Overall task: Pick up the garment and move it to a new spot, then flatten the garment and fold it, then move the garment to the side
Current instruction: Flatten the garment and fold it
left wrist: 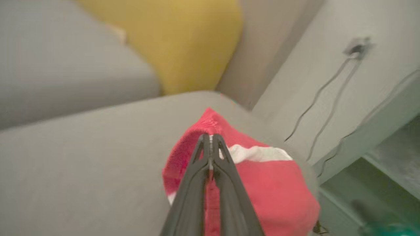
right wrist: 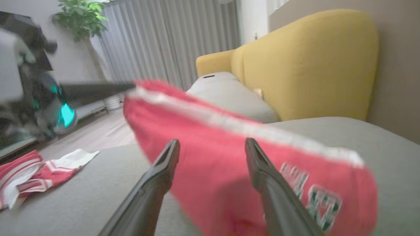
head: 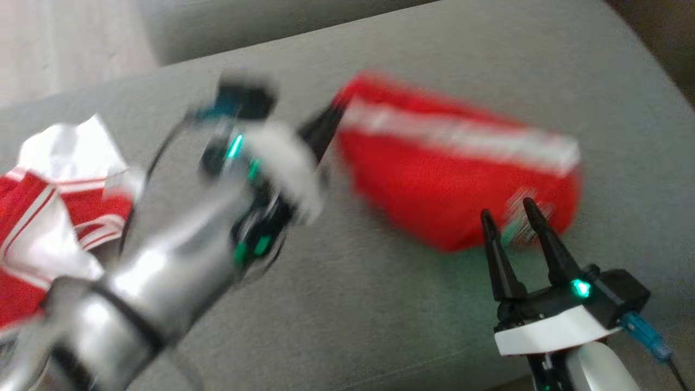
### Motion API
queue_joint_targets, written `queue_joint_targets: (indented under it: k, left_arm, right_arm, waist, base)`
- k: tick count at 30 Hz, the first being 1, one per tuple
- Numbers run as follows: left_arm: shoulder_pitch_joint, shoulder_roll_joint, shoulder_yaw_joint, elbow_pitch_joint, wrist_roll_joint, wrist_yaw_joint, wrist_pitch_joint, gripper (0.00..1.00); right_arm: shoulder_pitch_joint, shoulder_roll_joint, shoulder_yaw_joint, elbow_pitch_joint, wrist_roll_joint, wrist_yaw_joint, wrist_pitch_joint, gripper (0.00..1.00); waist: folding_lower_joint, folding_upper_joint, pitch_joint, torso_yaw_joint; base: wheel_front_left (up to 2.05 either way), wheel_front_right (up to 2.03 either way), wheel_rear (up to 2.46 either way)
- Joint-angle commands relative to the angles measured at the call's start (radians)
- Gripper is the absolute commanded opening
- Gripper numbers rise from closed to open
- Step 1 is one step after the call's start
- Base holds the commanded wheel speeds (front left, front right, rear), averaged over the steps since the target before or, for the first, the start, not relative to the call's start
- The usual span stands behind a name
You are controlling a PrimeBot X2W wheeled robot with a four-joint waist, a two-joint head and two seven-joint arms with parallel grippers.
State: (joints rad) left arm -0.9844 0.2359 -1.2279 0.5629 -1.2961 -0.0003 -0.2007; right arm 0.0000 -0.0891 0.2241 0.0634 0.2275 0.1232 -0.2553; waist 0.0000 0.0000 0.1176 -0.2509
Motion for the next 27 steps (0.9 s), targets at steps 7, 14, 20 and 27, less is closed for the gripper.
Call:
queue_joint_targets:
  k: [7, 14, 20, 27]
  left_arm:
    - [0.184, 0.169, 0.011, -0.086, 0.041, 0.084, -0.052, 0.0]
    - [0.276, 0.203, 0.087, -0.13, 0.108, 0.126, -0.061, 0.0]
    - [0.315, 0.195, 0.152, -0.14, 0.164, 0.129, -0.061, 0.0]
    - [0.338, 0.183, 0.181, -0.137, 0.201, 0.123, -0.061, 0.0]
  right_arm:
    - [-0.027, -0.074, 0.038, -0.009, 0.127, 0.008, -0.006, 1.0]
    - [-0.138, -0.252, 0.109, 0.184, 0.25, 0.008, 0.012, 1.0]
    - [-0.19, -0.309, 0.135, 0.261, 0.316, 0.008, 0.028, 1.0]
    - [-0.223, -0.325, 0.192, 0.304, 0.388, 0.008, 0.03, 1.0]
  waist:
    - [0.0, 0.0, 0.052, 0.138]
    - [0.0, 0.0, 0.071, 0.211]
    - [0.0, 0.0, 0.074, 0.228]
    - [0.0, 0.0, 0.077, 0.233]
  base:
    - [0.0, 0.0, 0.0]
    - [0.0, 0.0, 0.0]
    - [0.0, 0.0, 0.0]
    - [0.0, 0.0, 0.0]
